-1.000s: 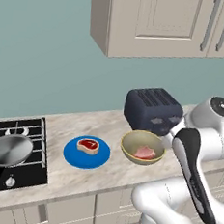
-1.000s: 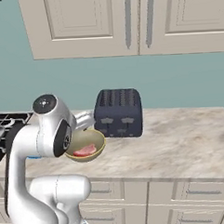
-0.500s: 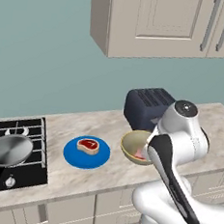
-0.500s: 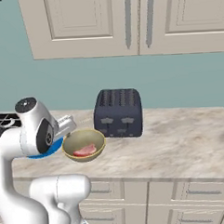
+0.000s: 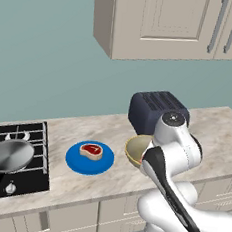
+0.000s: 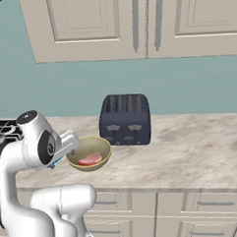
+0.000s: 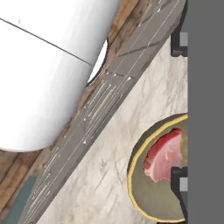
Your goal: Place one of the steaks on the plate and the other in the bowl. Then place the bowl in the fridge.
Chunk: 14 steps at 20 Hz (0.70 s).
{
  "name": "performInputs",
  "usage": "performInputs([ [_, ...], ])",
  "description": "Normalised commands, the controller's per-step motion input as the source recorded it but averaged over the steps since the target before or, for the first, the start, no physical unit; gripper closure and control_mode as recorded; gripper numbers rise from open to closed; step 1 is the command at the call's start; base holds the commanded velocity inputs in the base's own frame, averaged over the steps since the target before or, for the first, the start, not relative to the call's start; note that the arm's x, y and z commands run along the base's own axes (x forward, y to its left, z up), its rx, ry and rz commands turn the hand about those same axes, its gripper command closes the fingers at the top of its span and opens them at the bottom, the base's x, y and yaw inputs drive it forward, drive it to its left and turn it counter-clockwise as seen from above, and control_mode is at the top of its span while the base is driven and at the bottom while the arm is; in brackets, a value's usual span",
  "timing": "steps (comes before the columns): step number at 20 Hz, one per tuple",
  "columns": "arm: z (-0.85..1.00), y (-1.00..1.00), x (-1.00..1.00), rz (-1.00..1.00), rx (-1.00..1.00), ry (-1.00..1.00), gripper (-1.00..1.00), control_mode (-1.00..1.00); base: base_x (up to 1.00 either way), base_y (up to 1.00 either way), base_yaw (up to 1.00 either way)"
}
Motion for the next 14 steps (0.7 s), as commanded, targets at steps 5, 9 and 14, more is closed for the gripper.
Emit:
performInputs([
  [5,-0.63,-0.01,0.18,0.02,0.0,0.0,-1.0,-1.0,0.0,0.0,0.0],
  [9,-0.53,0.0,0.23,0.06,0.0,-0.07,-1.0,-1.0,0.0,0.0,0.0],
  [14,-0.29,0.0,0.1,0.03,0.0,-0.12,-1.0,-1.0,0.0,0.0,0.0],
])
